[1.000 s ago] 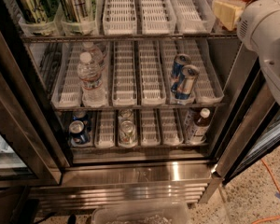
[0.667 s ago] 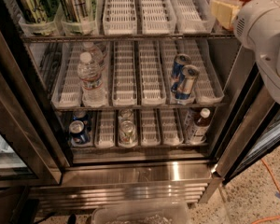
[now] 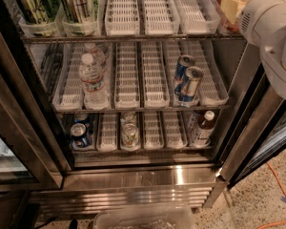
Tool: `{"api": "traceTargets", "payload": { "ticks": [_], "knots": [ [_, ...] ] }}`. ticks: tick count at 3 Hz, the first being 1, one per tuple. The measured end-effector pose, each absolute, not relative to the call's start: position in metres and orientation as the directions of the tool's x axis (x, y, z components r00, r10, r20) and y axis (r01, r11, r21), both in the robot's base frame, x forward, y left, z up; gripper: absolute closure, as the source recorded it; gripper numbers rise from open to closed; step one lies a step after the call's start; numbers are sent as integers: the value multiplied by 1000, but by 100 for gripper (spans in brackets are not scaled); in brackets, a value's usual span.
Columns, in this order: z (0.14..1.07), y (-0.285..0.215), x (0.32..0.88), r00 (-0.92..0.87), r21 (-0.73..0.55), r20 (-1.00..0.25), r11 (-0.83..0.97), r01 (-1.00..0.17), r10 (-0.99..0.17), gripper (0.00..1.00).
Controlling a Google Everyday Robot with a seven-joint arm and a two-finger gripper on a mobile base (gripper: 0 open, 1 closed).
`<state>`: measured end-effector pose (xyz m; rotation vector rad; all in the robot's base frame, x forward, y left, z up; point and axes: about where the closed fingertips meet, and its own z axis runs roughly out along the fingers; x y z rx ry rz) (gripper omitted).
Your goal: Pick coke can from top shelf of fridge
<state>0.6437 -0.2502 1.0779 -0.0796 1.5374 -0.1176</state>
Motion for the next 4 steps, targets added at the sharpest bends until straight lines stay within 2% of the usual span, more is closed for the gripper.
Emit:
{"api": "traceTargets", "payload": {
  "ticks": [2, 3, 4],
  "knots": [
    [1079, -249, 647, 24, -109, -994, 994, 16, -110, 96],
    [1079, -249, 647, 24, -109, -994, 994, 16, -110, 100],
    [1087, -240, 637, 28, -93, -995, 996, -8, -92, 100]
  ]
}}
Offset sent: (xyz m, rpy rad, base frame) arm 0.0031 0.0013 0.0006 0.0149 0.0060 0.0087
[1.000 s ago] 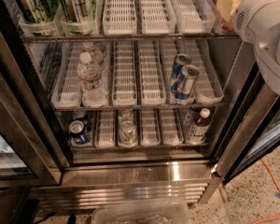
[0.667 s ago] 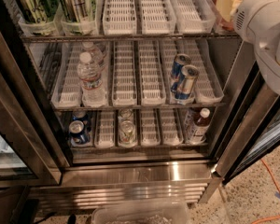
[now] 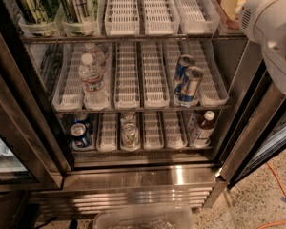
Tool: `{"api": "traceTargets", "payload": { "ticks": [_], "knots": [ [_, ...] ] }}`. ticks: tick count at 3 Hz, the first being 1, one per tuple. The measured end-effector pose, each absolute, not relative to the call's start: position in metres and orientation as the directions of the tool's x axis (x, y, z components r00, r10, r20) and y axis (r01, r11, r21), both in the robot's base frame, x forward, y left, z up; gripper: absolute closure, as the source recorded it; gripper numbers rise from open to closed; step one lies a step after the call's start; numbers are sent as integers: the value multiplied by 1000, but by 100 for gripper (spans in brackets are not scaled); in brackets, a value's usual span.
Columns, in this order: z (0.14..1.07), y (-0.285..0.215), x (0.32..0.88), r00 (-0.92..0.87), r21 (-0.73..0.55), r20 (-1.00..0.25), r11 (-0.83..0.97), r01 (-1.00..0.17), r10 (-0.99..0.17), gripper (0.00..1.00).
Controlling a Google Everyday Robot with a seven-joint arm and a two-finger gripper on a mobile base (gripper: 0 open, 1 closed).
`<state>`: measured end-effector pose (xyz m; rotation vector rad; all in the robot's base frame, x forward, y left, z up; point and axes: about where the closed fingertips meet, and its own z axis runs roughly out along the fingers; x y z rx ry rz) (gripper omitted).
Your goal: Pick coke can from top shelf of fridge
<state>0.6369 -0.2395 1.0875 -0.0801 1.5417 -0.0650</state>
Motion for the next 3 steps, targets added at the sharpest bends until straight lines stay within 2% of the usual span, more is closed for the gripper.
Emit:
{"api": "traceTargets", "payload": {
  "ticks": [3],
  "knots": [
    [1105, -227, 621, 45, -61, -997, 997, -48, -59, 100]
  ]
}}
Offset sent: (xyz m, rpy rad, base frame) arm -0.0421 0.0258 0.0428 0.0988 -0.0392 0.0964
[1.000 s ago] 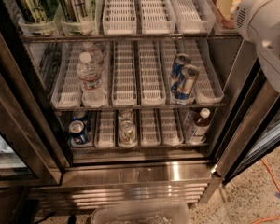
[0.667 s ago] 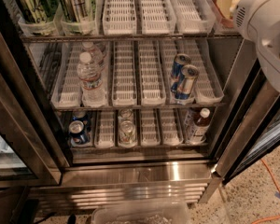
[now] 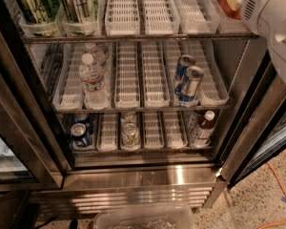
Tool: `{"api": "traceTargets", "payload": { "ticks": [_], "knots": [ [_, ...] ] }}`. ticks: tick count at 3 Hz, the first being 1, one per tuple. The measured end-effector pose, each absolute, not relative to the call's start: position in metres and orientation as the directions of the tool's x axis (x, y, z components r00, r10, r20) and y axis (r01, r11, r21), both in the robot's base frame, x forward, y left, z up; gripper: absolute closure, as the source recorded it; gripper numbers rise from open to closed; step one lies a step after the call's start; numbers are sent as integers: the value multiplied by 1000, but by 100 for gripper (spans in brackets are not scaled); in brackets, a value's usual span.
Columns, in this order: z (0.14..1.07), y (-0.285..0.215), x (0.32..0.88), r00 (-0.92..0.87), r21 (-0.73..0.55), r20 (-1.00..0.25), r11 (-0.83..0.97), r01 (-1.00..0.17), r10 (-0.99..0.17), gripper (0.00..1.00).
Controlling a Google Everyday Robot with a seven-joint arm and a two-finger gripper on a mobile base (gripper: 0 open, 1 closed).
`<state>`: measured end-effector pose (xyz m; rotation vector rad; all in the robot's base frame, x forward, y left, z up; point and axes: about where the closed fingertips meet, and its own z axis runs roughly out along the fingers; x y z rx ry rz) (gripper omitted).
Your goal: Pick coke can from top shelf of fridge
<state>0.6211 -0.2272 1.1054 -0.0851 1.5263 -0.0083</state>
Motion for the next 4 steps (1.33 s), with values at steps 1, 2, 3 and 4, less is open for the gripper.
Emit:
{"api": "traceTargets", "payload": {
  "ticks": [1, 2, 3, 4],
  "knots": [
    [1110, -221, 613, 45, -53, -998, 996, -68, -50, 100],
    [1116, -205, 585, 34, -47, -998, 990, -133, -43, 100],
    [1124, -179, 571, 42, -56, -998, 976, -211, -48, 100],
    [1124, -179, 571, 41, -56, -998, 976, -211, -48, 100]
  ]
}}
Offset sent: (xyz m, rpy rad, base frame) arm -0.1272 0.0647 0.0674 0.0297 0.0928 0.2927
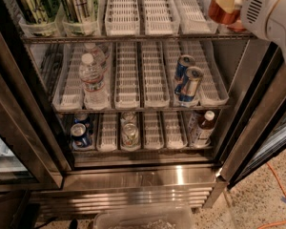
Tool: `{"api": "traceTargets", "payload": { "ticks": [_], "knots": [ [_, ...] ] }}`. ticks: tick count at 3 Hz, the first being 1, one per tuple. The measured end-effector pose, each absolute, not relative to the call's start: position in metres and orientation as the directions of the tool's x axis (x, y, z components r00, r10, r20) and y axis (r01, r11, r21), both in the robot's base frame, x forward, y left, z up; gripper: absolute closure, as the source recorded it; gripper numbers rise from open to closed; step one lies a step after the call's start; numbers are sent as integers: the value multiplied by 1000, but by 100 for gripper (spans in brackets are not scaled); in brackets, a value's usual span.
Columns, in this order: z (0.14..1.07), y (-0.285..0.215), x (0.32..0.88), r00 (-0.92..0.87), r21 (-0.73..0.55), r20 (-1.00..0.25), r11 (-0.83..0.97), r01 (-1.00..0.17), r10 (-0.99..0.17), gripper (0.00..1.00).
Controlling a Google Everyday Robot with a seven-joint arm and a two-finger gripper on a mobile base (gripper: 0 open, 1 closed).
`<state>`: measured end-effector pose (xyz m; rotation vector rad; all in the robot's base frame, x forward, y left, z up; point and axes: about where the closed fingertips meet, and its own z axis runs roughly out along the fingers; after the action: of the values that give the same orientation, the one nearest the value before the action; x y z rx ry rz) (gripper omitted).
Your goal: Pick coke can from top shelf of fridge
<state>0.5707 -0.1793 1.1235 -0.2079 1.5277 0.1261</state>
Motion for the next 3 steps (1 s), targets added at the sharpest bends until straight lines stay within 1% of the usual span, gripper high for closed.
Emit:
{"api": "traceTargets", "payload": {
  "ticks": [1, 2, 3],
  "knots": [
    [1119, -173, 567, 34, -63, -998, 971, -231, -56, 100],
    [1087, -154, 537, -18, -97, -994, 946, -310, -108, 100],
    [1041, -119, 494, -99, -110, -980, 884, -454, -173, 100]
  ]
}}
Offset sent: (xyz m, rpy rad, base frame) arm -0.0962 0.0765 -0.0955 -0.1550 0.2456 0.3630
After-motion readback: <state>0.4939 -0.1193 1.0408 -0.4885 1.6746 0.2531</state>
